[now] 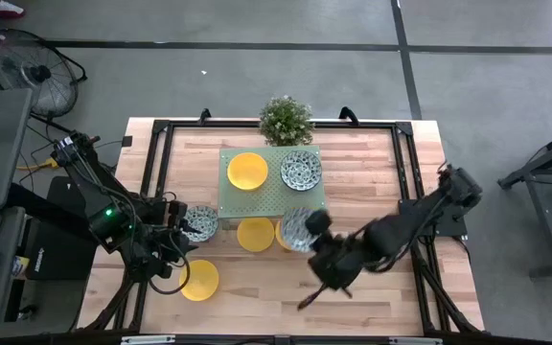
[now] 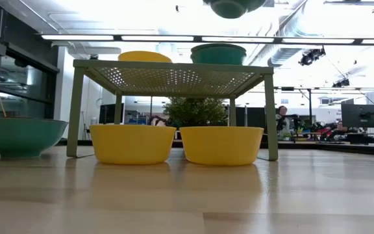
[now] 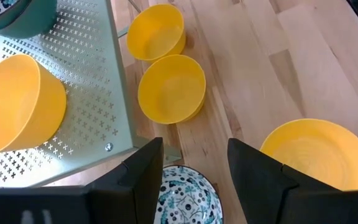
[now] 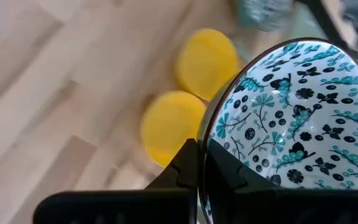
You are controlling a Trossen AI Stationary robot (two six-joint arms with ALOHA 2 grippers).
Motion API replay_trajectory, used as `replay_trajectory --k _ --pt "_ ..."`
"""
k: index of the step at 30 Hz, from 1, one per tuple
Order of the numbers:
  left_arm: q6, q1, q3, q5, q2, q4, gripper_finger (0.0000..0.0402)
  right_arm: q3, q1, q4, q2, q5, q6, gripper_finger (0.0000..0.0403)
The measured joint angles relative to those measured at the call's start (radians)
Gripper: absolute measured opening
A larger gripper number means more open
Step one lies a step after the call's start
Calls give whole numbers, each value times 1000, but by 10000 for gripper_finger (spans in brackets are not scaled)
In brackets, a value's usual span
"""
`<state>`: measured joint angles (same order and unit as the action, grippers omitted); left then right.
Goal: Pick & Place Mini bowls
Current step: Stack the blue patterned bowl on top of the blue patterned bowl on the shelf
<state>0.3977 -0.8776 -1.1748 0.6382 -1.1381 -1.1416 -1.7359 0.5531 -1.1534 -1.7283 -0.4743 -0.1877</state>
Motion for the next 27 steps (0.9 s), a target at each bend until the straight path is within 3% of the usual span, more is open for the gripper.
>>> replay_trajectory --k 4,10,21,27 --pt "0 0 0 0 0 -2 175 0 -52 -24 75 -43 -2 2" --pt "0 0 0 0 0 -2 175 0 -181 -25 130 -17 -84 2" --pt "0 0 0 -8 0 -2 175 0 -455 -36 120 114 -260 2" --pt "0 0 0 -22 0 -2 175 10 -551 -41 120 197 -290 2"
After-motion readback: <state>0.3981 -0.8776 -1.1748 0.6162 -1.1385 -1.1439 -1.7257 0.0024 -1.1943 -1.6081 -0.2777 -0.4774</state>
